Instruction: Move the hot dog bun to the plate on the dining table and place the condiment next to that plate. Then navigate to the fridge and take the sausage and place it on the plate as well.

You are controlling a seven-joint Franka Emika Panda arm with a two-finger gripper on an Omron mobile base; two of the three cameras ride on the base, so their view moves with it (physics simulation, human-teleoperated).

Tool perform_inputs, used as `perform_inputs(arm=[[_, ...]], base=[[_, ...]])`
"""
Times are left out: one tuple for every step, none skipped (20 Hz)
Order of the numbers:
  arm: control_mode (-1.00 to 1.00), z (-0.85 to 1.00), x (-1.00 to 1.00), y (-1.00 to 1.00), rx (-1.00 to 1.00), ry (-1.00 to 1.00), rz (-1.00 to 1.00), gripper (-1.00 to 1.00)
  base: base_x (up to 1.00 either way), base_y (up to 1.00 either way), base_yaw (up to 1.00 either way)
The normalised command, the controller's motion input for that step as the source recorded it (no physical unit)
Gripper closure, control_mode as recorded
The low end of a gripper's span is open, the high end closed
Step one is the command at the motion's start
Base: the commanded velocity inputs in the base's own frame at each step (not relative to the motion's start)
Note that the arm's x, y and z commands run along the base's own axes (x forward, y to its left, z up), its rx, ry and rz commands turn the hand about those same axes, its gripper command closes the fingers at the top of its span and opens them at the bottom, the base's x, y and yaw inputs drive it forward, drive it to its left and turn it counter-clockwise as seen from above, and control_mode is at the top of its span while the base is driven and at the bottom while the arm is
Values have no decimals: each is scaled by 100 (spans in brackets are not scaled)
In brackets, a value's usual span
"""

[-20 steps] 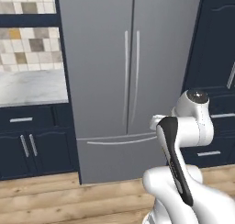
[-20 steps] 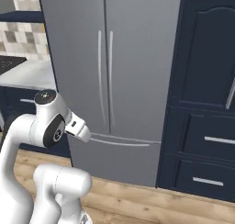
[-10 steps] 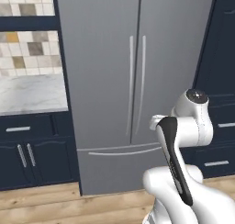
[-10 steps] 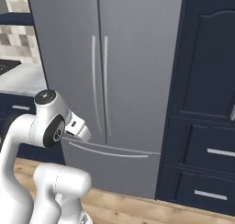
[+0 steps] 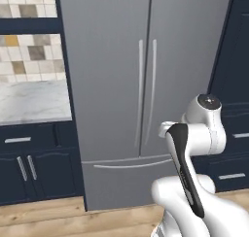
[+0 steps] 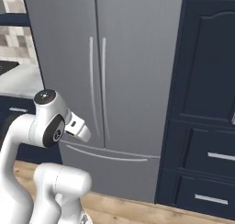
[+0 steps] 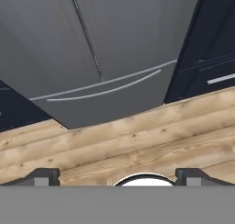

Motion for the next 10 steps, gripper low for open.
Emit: perform_inputs(arm=[[100,0,0,0,0,0,0,-100],[100,0,0,0,0,0,0,-100],[100,0,0,0,0,0,0,-100],[100,0,0,0,0,0,0,-100],[100,0,0,0,0,0,0,-100],[100,0,0,0,0,0,0,-100],[100,0,0,0,0,0,0,-100],[100,0,0,0,0,0,0,-100],[100,0,0,0,0,0,0,-100],[100,0,0,0,0,0,0,-100]], base=[[17,0,0],[0,-11,0],[-28,-19,0],[-57,-21,0],[-85,-13,0],[-78,-7,0],[-64,0,-1],[-63,0,-3],[-51,0,-5],[-25,0,-7]])
